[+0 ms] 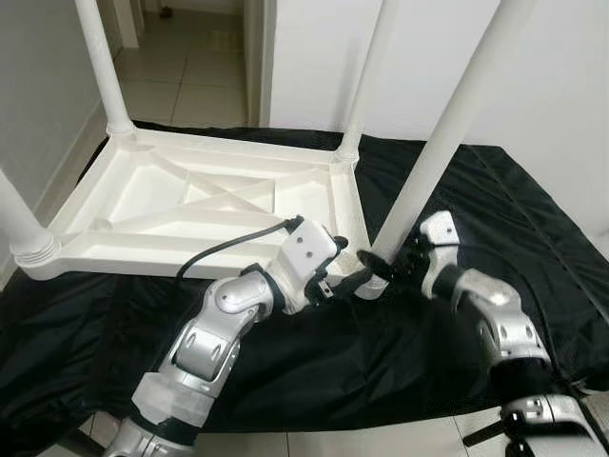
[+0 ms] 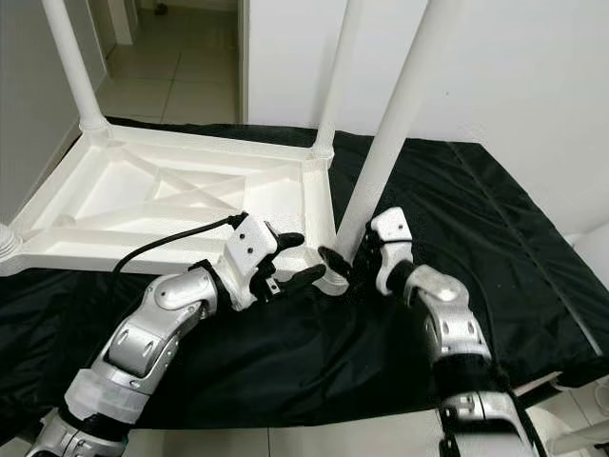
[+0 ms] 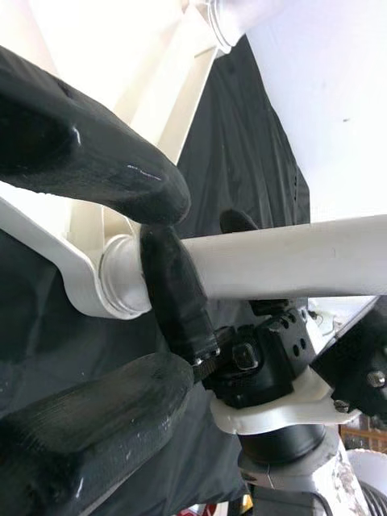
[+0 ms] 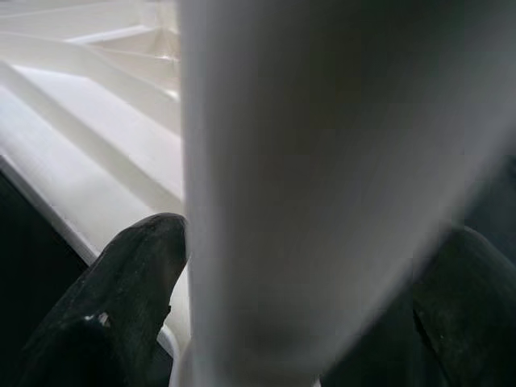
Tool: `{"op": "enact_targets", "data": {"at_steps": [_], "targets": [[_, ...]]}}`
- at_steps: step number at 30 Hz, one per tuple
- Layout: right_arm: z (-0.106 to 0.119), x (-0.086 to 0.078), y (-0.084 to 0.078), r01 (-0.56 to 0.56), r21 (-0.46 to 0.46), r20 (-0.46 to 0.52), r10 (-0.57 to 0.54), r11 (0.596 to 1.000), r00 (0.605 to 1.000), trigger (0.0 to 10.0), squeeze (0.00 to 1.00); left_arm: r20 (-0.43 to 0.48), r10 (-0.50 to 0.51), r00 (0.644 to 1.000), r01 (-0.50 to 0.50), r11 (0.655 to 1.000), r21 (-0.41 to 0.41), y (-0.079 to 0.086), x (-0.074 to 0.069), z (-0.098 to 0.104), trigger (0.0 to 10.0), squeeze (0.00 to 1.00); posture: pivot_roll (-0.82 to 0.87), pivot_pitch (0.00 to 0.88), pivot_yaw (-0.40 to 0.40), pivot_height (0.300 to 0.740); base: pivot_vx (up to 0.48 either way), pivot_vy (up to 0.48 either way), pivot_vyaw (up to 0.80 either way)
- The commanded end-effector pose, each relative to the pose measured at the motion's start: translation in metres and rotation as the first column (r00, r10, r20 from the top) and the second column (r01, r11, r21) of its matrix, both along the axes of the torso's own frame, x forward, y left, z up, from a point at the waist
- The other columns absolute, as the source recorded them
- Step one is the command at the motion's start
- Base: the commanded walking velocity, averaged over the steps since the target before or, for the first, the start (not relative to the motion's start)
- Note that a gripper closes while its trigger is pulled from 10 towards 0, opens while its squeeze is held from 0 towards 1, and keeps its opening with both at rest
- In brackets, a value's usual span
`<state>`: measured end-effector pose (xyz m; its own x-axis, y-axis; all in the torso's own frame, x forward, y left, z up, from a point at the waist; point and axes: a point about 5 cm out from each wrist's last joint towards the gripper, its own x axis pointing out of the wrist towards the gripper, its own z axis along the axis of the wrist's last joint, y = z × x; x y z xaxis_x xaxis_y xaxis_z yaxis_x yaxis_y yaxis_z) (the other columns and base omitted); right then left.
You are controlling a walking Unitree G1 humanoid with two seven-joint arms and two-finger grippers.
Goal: Building children table
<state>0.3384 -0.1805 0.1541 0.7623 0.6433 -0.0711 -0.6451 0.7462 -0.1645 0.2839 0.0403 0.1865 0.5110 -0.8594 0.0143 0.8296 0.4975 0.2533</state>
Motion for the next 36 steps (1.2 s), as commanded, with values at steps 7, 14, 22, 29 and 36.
{"op": "enact_targets", "data": {"at_steps": [7, 14, 22, 29, 36], "targets": [[-0.008, 0.012, 0.018, -0.106, -0.06, -0.04, 0.104, 0.993, 0.994, 4.5, 0.0, 0.022, 0.05, 0.999, -0.05, 0.999, -0.003, 0.001, 0.003, 0.005, 10.0, 0.0, 0.01, 0.002, -0.09, 0.74, 0.0, 0.0, 0.0], [-0.017, 0.006, 0.017, -0.184, -0.065, -0.077, 0.179, 0.981, 0.981, 0.0, 0.0, 0.026, 0.046, 0.999, -0.046, 0.999, -0.007, -0.001, 0.003, 0.007, 10.0, 0.0, 0.0, 0.001, -0.087, 0.74, 0.0, 0.0, 0.0], [-0.022, -0.003, 0.004, -0.169, -0.051, -0.082, 0.164, 0.984, 0.983, 10.0, 0.0, 0.021, 0.034, 0.999, -0.033, 0.999, -0.015, -0.005, 0.002, 0.006, 10.0, 0.0, -0.01, 0.0, -0.081, 0.74, 0.0, 0.0, 0.0], [-0.021, -0.011, -0.004, -0.053, 0.039, -0.041, 0.055, 0.998, 0.998, 10.0, 0.0, 0.018, 0.013, 1.0, -0.013, 1.0, -0.014, -0.007, 0.004, 0.006, 10.0, 0.0, -0.04, 0.002, -0.056, 0.74, 0.0, 0.0, 0.0], [-0.018, -0.018, -0.007, 0.22, 0.102, -0.018, -0.22, 0.97, 0.975, 10.0, 0.0, 0.018, -0.007, 1.0, 0.007, 1.0, -0.008, -0.012, 0.008, 0.005, 10.0, 0.0, -0.08, 0.015, -0.044, 0.74, 0.0, 0.0, 0.0]]}}
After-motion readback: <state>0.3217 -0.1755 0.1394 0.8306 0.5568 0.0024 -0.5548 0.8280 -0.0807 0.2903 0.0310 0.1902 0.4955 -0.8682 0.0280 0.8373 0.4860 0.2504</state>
